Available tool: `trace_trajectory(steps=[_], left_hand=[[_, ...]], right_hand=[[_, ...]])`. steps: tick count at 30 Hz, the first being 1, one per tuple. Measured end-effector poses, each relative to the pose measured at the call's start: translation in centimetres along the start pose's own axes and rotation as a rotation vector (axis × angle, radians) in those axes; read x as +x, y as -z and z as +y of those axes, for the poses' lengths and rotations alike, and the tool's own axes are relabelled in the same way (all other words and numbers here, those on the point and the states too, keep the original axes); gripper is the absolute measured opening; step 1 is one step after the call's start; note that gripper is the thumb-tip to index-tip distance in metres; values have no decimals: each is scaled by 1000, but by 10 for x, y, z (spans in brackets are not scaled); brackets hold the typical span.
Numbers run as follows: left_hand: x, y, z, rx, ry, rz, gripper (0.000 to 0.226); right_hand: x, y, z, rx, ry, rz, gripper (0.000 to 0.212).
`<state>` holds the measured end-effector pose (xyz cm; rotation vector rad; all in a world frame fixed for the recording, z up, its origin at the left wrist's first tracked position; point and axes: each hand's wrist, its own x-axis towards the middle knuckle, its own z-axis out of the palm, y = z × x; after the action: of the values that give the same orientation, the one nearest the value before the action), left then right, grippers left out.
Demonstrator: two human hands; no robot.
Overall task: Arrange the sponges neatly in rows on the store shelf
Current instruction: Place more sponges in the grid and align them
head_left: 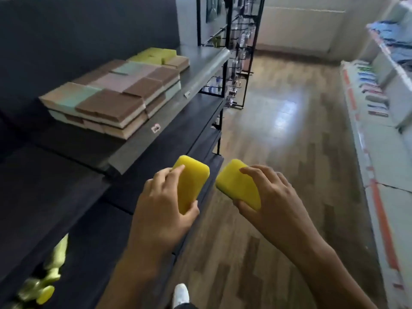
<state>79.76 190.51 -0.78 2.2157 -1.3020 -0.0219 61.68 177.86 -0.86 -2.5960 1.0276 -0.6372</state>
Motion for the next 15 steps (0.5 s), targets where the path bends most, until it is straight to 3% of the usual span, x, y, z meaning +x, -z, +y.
trace_trajectory(steps=[7, 15], left_hand=[[74, -57, 26, -44, -112, -98, 74], [203, -113, 40, -41, -204, -170, 70]], right_hand=[[38, 8, 69, -45, -164, 45, 67], [146, 7, 142, -153, -169, 9, 68]])
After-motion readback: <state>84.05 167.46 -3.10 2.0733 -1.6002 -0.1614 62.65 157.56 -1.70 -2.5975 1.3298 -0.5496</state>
